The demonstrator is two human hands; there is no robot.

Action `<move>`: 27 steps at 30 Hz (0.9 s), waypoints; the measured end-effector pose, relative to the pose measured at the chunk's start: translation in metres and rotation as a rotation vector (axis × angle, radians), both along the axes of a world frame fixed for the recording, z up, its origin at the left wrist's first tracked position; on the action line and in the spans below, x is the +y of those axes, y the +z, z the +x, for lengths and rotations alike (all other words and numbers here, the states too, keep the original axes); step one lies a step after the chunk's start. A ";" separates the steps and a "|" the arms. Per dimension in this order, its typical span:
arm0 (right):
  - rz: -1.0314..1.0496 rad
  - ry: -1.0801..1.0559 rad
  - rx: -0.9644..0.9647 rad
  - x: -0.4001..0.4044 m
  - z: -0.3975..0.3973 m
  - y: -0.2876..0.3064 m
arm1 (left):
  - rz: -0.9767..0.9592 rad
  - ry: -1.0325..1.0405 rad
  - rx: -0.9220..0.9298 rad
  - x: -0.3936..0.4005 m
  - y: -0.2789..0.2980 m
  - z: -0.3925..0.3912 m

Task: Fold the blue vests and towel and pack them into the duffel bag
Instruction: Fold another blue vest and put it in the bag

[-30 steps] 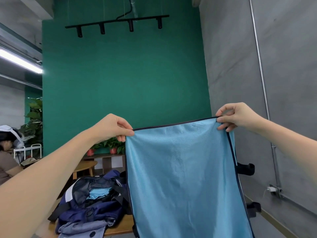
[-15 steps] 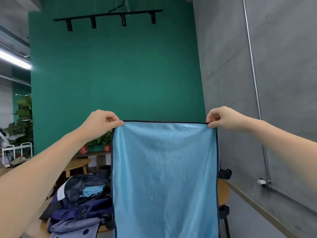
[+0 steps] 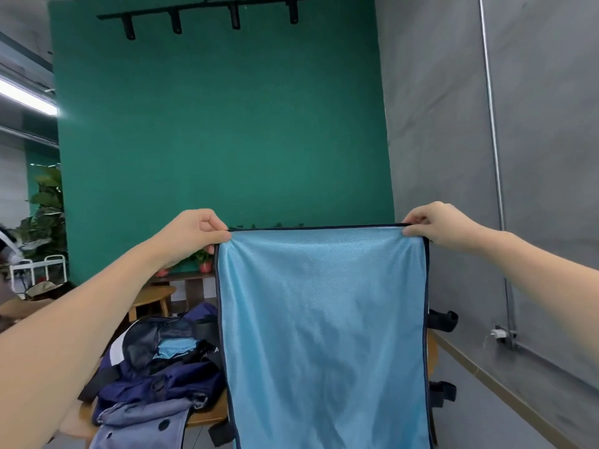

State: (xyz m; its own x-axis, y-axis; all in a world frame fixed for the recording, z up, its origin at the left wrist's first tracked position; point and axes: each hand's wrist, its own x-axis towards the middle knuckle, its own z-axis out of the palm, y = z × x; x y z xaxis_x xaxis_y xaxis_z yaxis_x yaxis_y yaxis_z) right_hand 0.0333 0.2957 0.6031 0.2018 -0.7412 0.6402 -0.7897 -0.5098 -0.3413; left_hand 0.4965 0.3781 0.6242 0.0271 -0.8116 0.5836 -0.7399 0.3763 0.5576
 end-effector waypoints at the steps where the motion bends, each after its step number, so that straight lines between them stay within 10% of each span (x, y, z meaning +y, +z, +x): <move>1: 0.014 -0.012 0.009 -0.006 0.000 -0.002 | 0.000 0.006 -0.021 -0.005 -0.002 0.000; 7: 0.096 -0.041 0.103 -0.037 0.013 -0.007 | 0.211 0.071 -0.194 -0.051 -0.020 0.012; 15: 0.679 0.114 -0.145 -0.111 0.035 -0.025 | 0.591 -0.030 0.245 -0.149 -0.055 0.006; 27: 0.652 -0.012 -0.175 -0.317 0.075 -0.047 | 0.468 0.278 -0.375 -0.370 -0.069 0.018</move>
